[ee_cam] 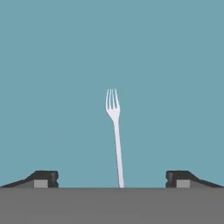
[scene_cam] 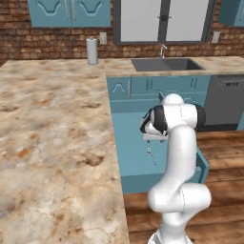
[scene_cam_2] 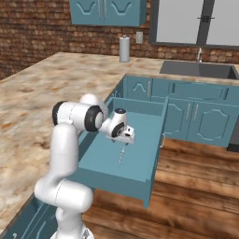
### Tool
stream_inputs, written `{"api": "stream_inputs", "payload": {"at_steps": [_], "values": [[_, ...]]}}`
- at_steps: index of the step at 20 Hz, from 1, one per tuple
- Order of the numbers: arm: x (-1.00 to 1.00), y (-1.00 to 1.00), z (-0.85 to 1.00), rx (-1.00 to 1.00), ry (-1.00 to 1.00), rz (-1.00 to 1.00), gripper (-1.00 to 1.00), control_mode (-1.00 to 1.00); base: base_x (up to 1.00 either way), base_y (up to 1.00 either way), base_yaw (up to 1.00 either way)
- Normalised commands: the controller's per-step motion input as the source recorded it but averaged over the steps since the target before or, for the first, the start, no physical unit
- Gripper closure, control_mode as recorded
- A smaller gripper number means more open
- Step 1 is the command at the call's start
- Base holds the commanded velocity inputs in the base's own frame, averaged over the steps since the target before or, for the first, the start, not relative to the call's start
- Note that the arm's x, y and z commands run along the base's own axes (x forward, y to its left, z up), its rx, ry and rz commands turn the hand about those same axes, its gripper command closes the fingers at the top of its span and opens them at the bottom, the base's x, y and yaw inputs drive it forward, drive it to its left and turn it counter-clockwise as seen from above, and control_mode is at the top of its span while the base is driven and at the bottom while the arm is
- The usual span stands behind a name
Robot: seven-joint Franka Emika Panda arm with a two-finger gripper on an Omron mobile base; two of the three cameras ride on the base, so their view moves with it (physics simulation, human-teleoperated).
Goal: Organize the utensils by type. Pick up the wooden spoons from the counter and place them in the open cabinet. Then pick up the metallic utensils from the counter and place them in the open drawer.
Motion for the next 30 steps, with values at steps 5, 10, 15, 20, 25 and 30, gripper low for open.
{"api": "stream_inputs", "payload": {"at_steps": [5, 10, 15, 20, 25, 30], "values": [[-0.4, 0.0, 1.0, 0.03, 0.0, -0.04, -1.0, -1.0, 0.0, 0.0, 0.0], [-0.28, 0.0, 1.0, 0.03, 0.01, -0.01, -1.0, -1.0, 0.0, 0.0, 0.0], [-0.34, 0.08, 1.0, 0.0, 0.0, 0.0, -1.0, -1.0, 0.0, 0.0, 0.0], [-0.5, 0.25, 1.0, 0.0, 0.0, 0.0, -1.0, -1.0, 0.0, 0.0, 0.0], [-0.42, 0.28, 0.98, 0.0, 0.04, 0.0, -1.0, -1.0, 0.0, 0.0, 0.0], [-0.53, 0.31, 0.64, 0.0, 0.04, 0.0, -1.0, -1.0, 0.0, 0.0, 0.0]]}}
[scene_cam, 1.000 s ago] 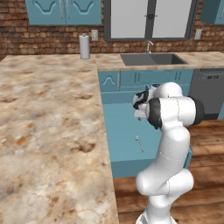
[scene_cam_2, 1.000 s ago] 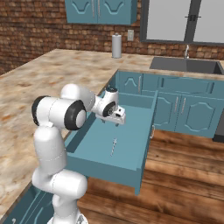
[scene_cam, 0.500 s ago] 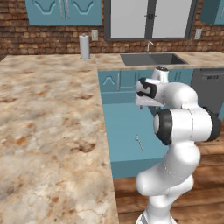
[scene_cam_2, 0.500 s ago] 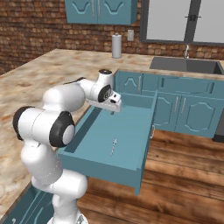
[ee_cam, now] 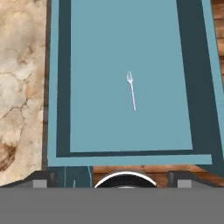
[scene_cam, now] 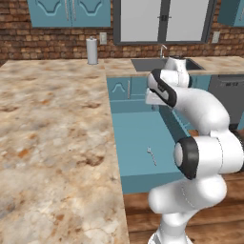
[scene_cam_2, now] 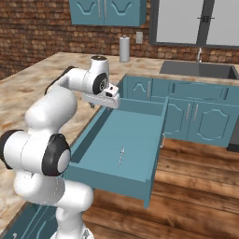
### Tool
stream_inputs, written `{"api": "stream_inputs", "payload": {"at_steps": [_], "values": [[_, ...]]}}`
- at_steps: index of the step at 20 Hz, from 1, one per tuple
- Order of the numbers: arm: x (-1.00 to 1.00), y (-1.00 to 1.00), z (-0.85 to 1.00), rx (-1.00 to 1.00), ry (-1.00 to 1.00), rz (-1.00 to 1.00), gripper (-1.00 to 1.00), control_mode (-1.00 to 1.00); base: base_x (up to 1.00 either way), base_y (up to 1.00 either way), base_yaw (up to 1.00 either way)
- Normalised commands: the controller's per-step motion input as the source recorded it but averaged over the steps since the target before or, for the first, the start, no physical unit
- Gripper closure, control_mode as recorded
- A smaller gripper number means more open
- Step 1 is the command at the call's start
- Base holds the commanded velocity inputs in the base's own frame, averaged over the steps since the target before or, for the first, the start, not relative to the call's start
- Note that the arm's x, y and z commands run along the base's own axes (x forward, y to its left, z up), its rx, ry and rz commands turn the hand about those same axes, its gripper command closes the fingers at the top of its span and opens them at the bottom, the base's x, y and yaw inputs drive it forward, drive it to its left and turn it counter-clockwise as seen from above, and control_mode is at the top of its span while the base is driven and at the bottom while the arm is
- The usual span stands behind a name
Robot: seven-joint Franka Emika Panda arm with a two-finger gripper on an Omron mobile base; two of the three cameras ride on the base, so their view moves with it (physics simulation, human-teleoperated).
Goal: Organize the utensils by type. Pick up the wooden spoons from the counter and place them in the open cabinet. Then pick up the metallic utensils from the counter and place them in the open drawer.
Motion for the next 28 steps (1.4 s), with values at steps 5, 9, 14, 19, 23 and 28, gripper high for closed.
{"api": "stream_inputs", "payload": {"at_steps": [5, 9, 14, 19, 23, 28], "values": [[-0.53, 0.15, 0.41, 0.0, 0.02, 0.0, -1.0, -1.0, 0.0, 0.0, 0.0], [-0.72, 0.31, 0.12, -0.07, -0.03, 0.0, -1.0, -1.0, 0.0, 0.0, 0.0], [-0.94, 0.31, 0.02, -0.14, -0.26, 0.0, -1.0, -1.0, 0.0, 0.0, 0.0], [-0.91, 0.02, 0.34, -0.03, -0.31, 0.0, -1.0, -1.0, 0.0, 0.0, 0.0], [-0.57, 0.0, 0.44, 0.0, -0.23, 0.0, -1.0, -1.0, 0.0, 0.0, 0.0], [-0.39, 0.05, 0.52, 0.0, -0.12, 0.0, -1.0, -1.0, 0.0, 0.0, 0.0]]}}
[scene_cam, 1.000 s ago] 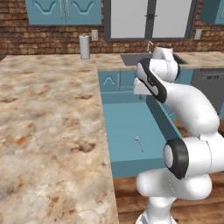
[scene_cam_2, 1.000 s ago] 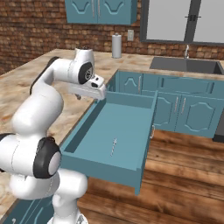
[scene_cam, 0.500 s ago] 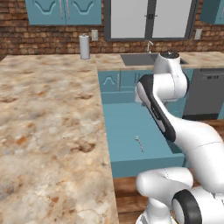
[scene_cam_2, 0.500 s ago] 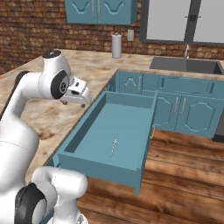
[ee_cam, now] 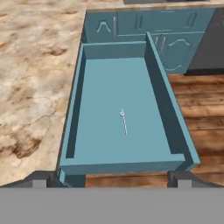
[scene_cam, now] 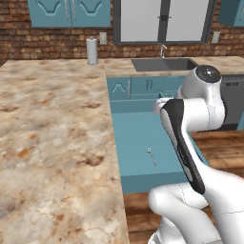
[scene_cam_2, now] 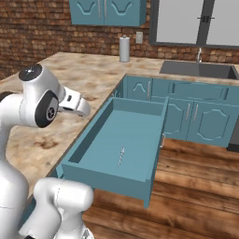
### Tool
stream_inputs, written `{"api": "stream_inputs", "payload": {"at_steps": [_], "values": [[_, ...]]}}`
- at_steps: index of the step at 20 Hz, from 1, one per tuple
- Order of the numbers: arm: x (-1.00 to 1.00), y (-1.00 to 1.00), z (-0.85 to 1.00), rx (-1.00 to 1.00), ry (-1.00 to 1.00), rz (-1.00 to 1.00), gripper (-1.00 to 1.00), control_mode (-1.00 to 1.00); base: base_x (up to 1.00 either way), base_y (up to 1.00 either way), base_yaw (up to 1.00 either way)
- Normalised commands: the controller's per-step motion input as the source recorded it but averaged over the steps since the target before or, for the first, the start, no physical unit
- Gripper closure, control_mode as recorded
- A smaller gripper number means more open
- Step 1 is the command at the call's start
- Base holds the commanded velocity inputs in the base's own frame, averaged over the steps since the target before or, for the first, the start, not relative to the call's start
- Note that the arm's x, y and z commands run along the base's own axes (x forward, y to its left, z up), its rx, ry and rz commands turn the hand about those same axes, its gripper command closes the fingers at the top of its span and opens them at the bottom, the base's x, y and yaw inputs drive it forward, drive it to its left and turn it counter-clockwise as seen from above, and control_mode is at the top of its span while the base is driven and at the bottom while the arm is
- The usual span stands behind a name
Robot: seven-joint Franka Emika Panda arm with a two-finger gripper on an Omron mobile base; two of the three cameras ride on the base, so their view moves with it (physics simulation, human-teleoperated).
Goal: Organize the utensils by type. Pick up the wooden spoons from the counter and place them in the open cabinet. Then pick up the metallic utensils from the counter and place them in the open drawer.
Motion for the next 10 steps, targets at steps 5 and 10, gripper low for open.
{"api": "stream_inputs", "payload": {"at_steps": [5, 10], "values": [[-0.63, 0.0, 0.38, 0.0, -0.05, 0.01, -1.0, -1.0, 0.0, 0.0, 0.0], [-0.62, 0.0, 0.11, 0.0, 0.01, 0.07, -1.0, -1.0, 0.0, 0.0, 0.0]]}}
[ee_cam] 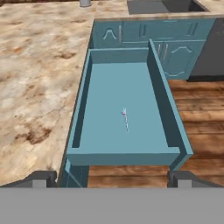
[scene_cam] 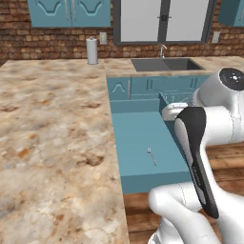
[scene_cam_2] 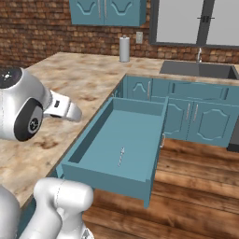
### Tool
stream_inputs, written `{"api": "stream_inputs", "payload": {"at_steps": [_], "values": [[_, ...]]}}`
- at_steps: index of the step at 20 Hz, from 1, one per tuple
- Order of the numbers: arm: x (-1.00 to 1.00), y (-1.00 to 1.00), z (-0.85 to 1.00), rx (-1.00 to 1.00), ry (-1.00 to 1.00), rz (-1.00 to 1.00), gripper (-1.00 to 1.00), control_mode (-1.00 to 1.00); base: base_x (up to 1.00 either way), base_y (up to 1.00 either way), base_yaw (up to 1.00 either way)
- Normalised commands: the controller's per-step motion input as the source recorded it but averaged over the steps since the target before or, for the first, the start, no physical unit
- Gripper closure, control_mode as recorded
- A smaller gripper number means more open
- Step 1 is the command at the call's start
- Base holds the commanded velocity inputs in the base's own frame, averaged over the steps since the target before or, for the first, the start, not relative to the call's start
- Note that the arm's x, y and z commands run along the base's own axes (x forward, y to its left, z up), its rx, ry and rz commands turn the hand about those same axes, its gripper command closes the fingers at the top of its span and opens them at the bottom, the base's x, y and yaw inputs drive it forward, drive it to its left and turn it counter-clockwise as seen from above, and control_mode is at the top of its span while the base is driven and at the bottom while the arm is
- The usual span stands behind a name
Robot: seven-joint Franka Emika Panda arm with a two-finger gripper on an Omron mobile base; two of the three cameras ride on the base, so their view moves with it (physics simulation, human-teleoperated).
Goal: Organize the utensils by type. Pick up the wooden spoons from the counter and place them in the open cabinet. Then pick up the metallic utensils from the counter and place them in the open drawer.
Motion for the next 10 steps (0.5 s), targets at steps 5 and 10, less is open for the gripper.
{"api": "stream_inputs", "payload": {"at_steps": [5, 10], "values": [[-0.25, 0.04, -0.07, 0.0, 0.05, 0.18, -1.0, -1.0, 0.0, 0.0, 0.0], [0.04, 0.06, -0.1, 0.0, 0.05, 0.1, -1.0, -1.0, 0.0, 0.0, 0.0]]}}
